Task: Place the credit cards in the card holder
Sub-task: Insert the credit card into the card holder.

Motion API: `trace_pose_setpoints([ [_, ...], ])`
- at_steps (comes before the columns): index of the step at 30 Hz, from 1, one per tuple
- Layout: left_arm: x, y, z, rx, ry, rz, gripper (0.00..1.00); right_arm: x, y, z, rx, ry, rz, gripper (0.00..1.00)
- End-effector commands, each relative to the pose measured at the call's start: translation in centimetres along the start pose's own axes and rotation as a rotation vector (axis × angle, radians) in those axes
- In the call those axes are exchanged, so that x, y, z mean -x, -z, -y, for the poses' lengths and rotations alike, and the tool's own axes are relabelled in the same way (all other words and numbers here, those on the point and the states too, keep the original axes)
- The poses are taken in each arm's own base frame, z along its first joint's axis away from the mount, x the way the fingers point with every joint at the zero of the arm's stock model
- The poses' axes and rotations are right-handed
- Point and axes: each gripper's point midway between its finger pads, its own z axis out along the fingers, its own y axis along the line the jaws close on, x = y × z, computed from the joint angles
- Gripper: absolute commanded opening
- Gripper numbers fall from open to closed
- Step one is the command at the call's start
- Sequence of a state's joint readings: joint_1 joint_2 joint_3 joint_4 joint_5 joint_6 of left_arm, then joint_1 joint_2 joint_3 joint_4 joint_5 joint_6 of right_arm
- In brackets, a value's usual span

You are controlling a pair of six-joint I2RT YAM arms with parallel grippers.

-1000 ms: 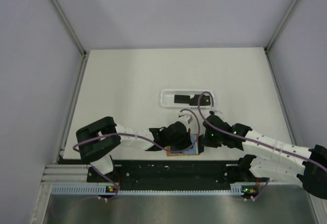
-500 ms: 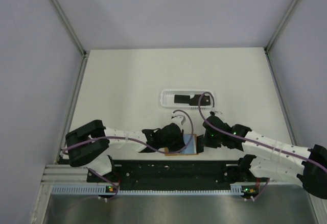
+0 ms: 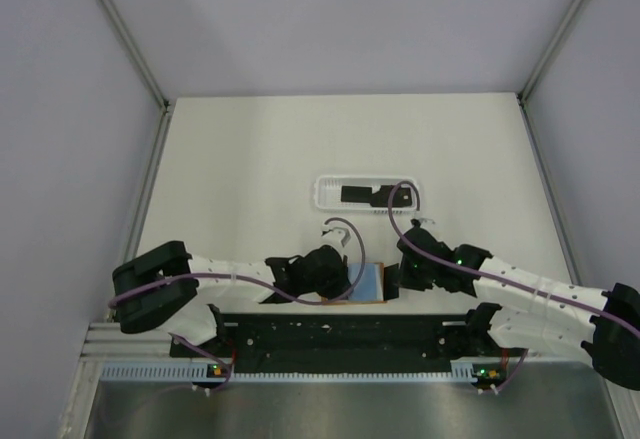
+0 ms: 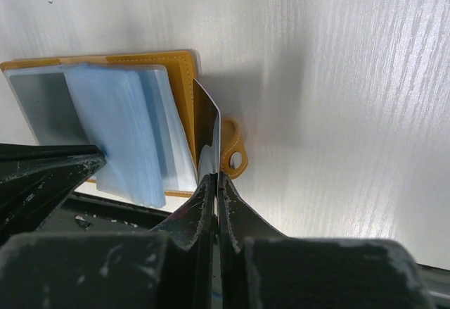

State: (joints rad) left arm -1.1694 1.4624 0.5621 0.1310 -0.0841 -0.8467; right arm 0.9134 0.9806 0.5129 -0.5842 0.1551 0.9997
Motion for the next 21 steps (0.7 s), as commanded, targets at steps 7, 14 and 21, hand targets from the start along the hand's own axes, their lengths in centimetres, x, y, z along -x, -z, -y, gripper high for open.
trace_pose_setpoints([
  [7,-1.9,0.6,-3.9,0.121,0.001,-0.039,0.0,0.6,1.0,1.4,-0.046,0.029,0.047,0.0],
  [14,-2.3,0.4,-4.1,0.119,0.011,-0.045,0.0,3.4,5.2,-1.6,0.189,0.073,0.207,0.0],
  [21,-2.6,0.3,-4.3,0.119,0.016,-0.052,0.0,0.3,7.2,-6.9,0.511,0.229,0.053,0.0],
])
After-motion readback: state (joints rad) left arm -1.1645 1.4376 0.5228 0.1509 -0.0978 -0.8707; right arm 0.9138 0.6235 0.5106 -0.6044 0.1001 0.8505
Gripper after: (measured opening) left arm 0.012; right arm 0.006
